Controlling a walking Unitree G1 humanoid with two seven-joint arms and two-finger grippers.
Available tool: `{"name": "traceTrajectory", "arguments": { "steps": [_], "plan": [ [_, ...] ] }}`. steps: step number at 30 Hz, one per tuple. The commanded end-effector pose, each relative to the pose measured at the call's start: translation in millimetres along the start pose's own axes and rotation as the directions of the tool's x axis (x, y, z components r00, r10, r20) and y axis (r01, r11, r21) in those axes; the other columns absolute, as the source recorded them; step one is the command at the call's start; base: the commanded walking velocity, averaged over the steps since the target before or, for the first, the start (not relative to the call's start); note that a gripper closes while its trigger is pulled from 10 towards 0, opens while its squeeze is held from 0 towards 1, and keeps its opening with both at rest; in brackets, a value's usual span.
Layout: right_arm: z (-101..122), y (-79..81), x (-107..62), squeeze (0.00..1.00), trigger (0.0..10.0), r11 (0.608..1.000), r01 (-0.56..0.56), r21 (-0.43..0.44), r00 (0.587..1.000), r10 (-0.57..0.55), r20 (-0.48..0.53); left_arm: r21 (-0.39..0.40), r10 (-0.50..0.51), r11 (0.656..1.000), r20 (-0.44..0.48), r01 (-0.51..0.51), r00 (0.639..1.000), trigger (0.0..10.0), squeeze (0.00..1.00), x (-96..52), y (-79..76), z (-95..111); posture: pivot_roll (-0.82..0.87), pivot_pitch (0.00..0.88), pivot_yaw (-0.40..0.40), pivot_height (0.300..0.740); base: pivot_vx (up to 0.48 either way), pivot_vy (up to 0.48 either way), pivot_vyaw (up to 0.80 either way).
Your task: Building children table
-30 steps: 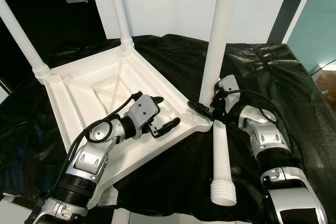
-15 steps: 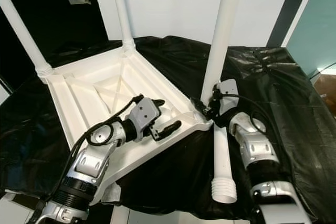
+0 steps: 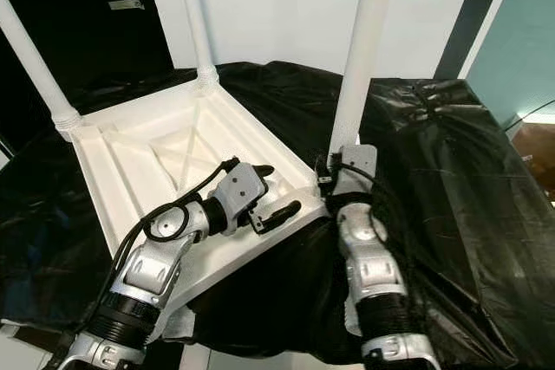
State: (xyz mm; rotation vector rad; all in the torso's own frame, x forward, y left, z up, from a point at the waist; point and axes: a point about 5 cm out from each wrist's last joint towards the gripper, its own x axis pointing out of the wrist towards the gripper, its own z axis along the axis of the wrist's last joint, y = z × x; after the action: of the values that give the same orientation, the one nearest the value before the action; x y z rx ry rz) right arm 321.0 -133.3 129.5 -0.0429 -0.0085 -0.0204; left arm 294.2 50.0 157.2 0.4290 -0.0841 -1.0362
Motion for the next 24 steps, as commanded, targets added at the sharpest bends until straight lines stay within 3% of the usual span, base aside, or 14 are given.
{"name": "traceTrajectory", "arguments": {
  "steps": [1, 14, 15, 16, 17, 18, 19, 21, 24],
  "plan": [
    [-30, 9.3, -10.9, 0.0, 10.0, 0.999, -0.032, 0.006, 0.99, 0.033, -0.141, 0.0, 0.097, 0.995, -0.009, -0.097, 0.995, 10.0, 0.0, -0.5, 4.7, 0, -0.03, 0.0, -0.018, 0.74, 0.0, 0.0, 0.0],
    [-17, 8.3, -15.0, 0.0, 10.0, 0.999, -0.037, 0.005, 0.997, 0.038, -0.062, 0.004, 0.096, 0.995, -0.013, -0.096, 0.995, 10.0, 0.0, -1.8, 4.9, -1, -0.03, 0.0, -0.019, 0.74, 0.0, 0.0, 0.0],
    [-16, 5.4, -15.4, 0.16, 10.0, 0.999, -0.032, -0.008, 0.998, 0.032, -0.057, 0.004, 0.095, 0.995, -0.014, -0.095, 0.995, 10.0, 0.0, -1.9, 5.0, -1, -0.03, 0.0, -0.017, 0.74, 0.0, 0.0, 0.0],
    [-16, 5.4, -15.4, 0.16, 10.0, 0.999, -0.032, -0.008, 0.998, 0.032, -0.057, 0.004, 0.095, 0.995, -0.014, -0.095, 0.995, 10.0, 0.0, -1.9, 5.0, -1, -0.03, 0.0, -0.017, 0.74, 0.0, 0.0, 0.0],
    [-15, 2.8, -16.4, 0.74, 10.0, 0.999, -0.037, -0.013, 0.998, 0.037, -0.044, 0.004, 0.096, 0.995, -0.015, -0.096, 0.995, 10.0, 0.0, -2.0, 5.4, -1, -0.03, 0.0, -0.018, 0.74, 0.0, 0.0, 0.0],
    [-15, 2.8, -16.4, 0.74, 10.0, 0.999, -0.037, -0.013, 0.998, 0.037, -0.044, 0.004, 0.096, 0.995, -0.015, -0.096, 0.995, 10.0, 0.0, -2.0, 5.4, -1, -0.03, 0.0, -0.018, 0.74, 0.0, 0.0, 0.0],
    [-14, 0.8, -18.0, 1.0, 10.0, 0.999, -0.051, -0.02, 0.998, 0.05, -0.033, 0.004, 0.097, 0.995, -0.017, -0.097, 0.995, 10.0, 0.0, -2.5, 5.9, -2, -0.03, 0.0, -0.018, 0.74, 0.0, 0.0, 0.0],
    [-8, -9.8, -23.6, 1.0, 10.0, 0.995, -0.096, -0.041, 0.995, 0.097, 0.009, 0.01, 0.101, 0.995, -0.022, -0.1, 0.995, 10.0, 0.0, -4.4, 8.4, -3, -0.03, 0.0, -0.018, 0.74, 0.0, 0.0, 0.0],
    [-7, -12.3, -26.2, 1.0, 10.0, 0.991, -0.125, -0.041, 0.992, 0.125, 0.019, 0.011, 0.103, 0.995, -0.023, -0.103, 0.994, 10.0, 0.0, -5.0, 9.4, -3, -0.03, 0.0, -0.017, 0.74, 0.0, 0.0, 0.0]
  ]
}}
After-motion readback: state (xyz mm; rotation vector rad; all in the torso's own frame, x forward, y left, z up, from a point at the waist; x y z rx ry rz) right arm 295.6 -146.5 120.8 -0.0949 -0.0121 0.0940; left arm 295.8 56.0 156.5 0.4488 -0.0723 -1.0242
